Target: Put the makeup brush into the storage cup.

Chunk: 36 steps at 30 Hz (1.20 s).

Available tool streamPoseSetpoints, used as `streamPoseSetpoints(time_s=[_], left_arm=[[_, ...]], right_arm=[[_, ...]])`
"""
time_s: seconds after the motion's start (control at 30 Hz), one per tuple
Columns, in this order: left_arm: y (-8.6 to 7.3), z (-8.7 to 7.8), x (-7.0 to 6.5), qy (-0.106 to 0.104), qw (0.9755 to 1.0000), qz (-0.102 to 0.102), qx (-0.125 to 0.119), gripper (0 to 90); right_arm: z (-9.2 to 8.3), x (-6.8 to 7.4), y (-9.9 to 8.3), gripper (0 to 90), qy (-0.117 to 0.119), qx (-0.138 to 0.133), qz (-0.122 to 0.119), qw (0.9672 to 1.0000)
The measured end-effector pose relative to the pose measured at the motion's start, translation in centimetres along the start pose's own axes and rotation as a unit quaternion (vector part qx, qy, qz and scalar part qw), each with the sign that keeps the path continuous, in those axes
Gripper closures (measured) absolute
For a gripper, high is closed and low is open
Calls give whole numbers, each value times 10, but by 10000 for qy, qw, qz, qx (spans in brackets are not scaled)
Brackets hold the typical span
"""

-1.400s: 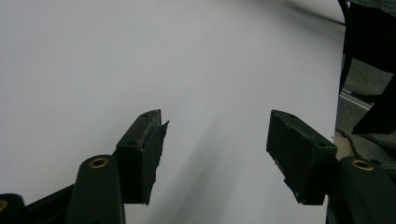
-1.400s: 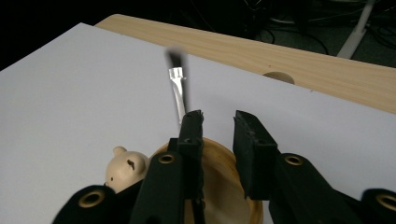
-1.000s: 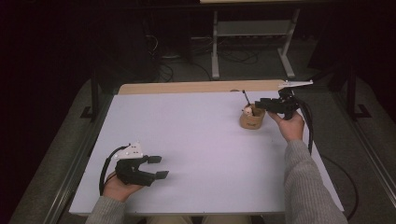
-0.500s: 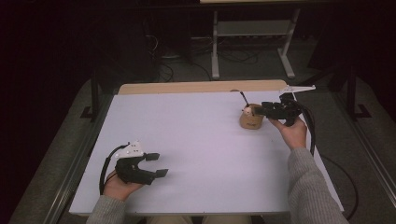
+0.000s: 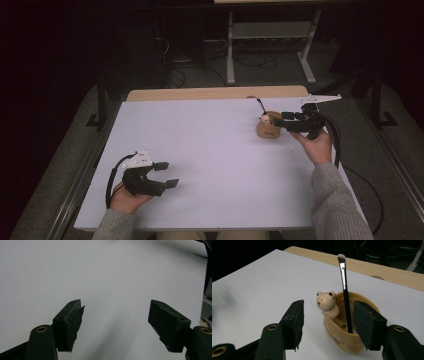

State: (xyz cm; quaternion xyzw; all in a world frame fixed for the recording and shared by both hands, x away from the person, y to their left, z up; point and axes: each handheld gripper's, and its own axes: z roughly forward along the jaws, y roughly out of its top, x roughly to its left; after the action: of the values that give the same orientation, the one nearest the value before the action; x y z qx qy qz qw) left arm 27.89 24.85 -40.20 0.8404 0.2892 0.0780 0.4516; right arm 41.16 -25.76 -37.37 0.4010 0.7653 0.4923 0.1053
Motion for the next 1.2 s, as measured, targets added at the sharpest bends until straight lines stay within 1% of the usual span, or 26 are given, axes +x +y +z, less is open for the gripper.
streamPoseSetpoints(time_s=[0.17,0.3,0.43,0.53,0.67,0.77,0.97,1.07,1.2], left_arm=[[1,0,0,41,10000,-19,-13,262],[0,0,1,76,10000,-35,-13,261],[0,0,2,112,9999,-46,-5,260],[0,0,2,124,9999,-59,-9,260],[0,0,3,137,9999,-81,-25,259],[0,0,3,145,9999,-88,-28,257],[0,1,3,182,9998,-96,-23,250],[-1,0,4,207,9997,-100,-18,249],[-1,-1,4,248,9996,-101,-40,249]], right_arm=[[-3,5,-2,398,44,-46,-30,10000],[-3,8,-5,386,116,-4,0,9999],[-3,12,-8,382,139,-14,-47,9999],[-3,13,-11,376,167,11,-33,9999],[-5,15,-15,371,181,42,-21,9998],[-8,17,-17,371,173,1,-29,9998],[-11,23,-23,367,139,13,-109,9998],[-12,26,-25,362,162,36,-112,9998],[-12,31,-27,359,161,56,-182,9997]])
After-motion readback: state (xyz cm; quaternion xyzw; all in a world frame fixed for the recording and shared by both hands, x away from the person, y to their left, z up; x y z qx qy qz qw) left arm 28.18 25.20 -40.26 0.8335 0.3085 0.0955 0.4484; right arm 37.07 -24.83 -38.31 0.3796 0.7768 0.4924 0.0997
